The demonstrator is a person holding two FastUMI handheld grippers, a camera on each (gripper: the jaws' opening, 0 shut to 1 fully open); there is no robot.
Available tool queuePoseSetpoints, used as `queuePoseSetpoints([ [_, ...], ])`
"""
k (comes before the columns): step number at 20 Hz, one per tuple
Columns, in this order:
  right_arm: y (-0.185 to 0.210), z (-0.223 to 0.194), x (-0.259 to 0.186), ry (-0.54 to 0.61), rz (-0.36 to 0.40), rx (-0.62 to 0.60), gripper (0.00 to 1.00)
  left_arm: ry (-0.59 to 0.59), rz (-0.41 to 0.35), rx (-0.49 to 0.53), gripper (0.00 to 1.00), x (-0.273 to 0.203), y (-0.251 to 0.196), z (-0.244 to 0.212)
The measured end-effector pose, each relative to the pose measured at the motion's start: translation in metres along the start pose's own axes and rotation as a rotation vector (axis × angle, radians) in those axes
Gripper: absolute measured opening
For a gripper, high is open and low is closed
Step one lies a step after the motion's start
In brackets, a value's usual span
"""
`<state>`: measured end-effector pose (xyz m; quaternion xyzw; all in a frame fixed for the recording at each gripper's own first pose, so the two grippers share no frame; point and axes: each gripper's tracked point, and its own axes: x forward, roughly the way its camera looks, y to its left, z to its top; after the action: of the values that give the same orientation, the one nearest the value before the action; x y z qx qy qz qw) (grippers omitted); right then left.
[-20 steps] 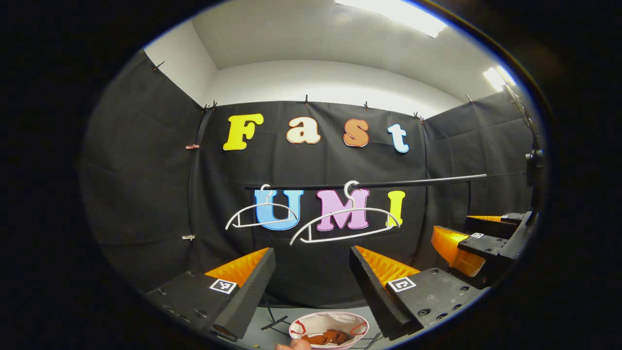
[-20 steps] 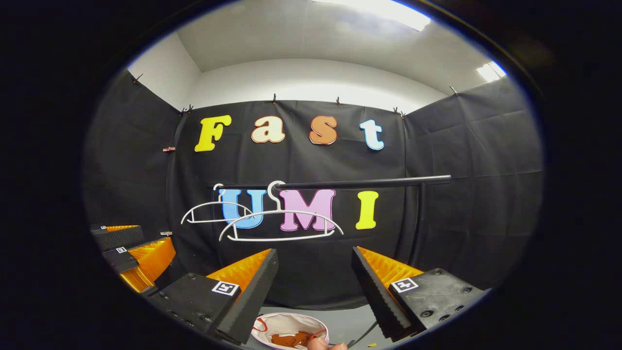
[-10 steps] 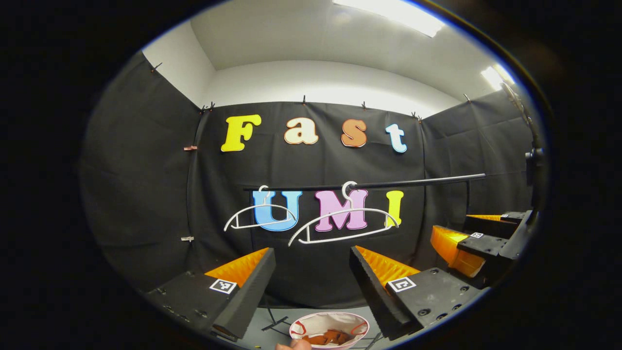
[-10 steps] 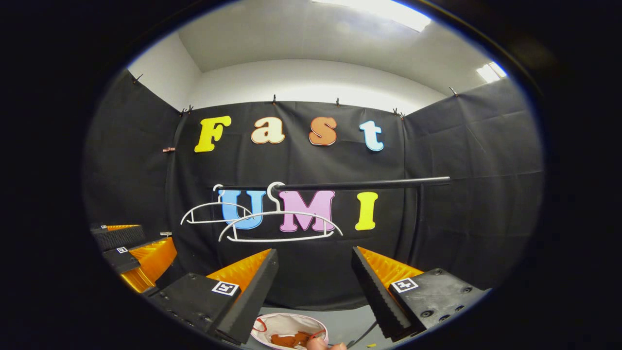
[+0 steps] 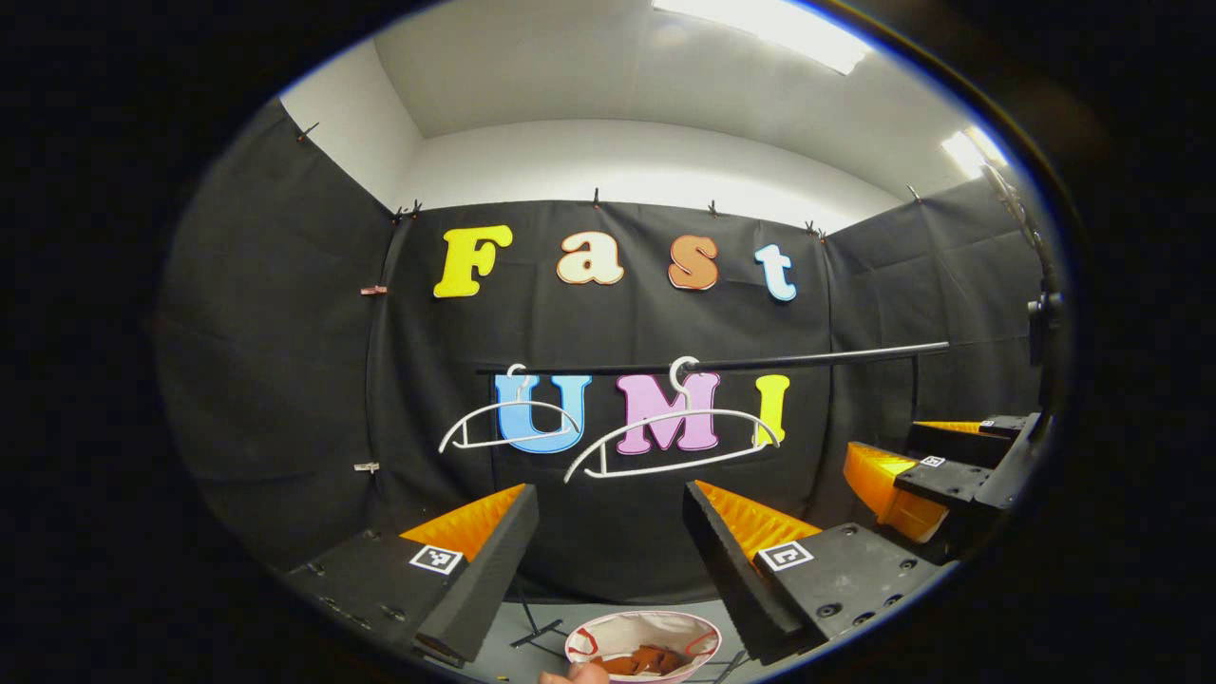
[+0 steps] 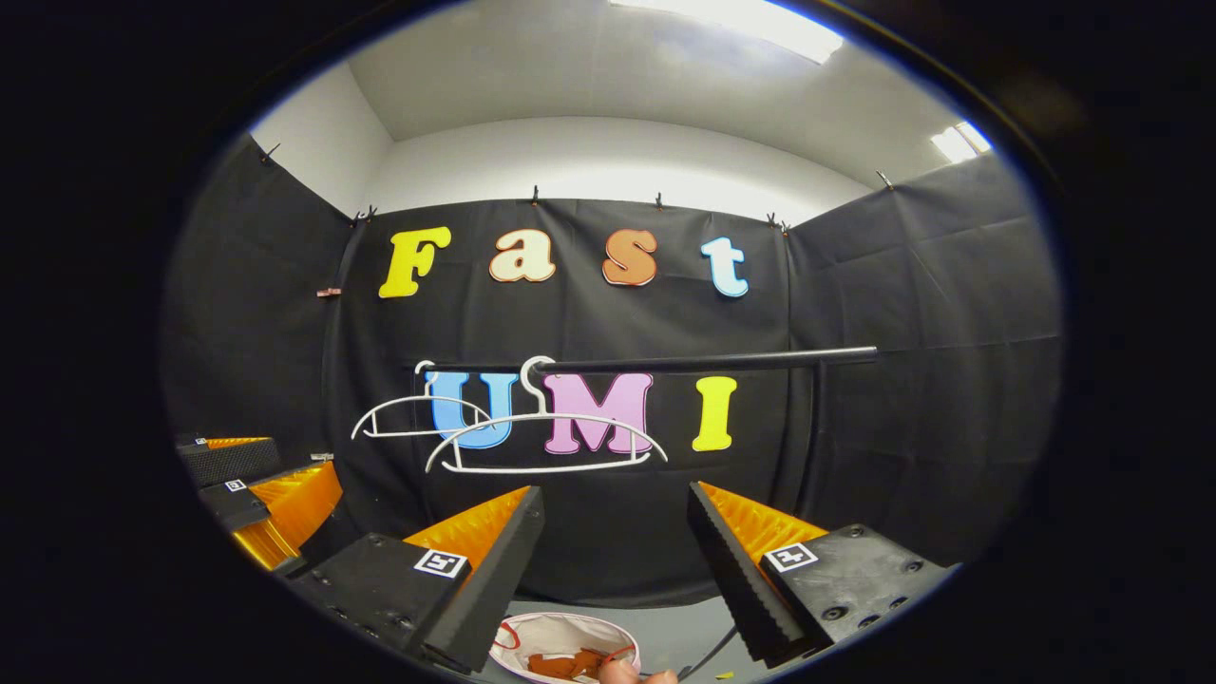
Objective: Grasp the clothes on the hanger with both hands and then place them into the laundry hamper below.
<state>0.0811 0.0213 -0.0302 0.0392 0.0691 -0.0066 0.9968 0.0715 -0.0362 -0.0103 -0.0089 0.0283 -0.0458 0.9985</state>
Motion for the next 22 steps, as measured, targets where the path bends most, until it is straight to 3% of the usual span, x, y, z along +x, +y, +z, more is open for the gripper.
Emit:
queuePoseSetpoints([
  [22, -0.0028, 0.0013, -0.0056, 0.006, -0.009, -0.004, 0.97, 0.007, -0.001, -0.009, 0.97, -0.0041, -0.0008, -0.0023],
])
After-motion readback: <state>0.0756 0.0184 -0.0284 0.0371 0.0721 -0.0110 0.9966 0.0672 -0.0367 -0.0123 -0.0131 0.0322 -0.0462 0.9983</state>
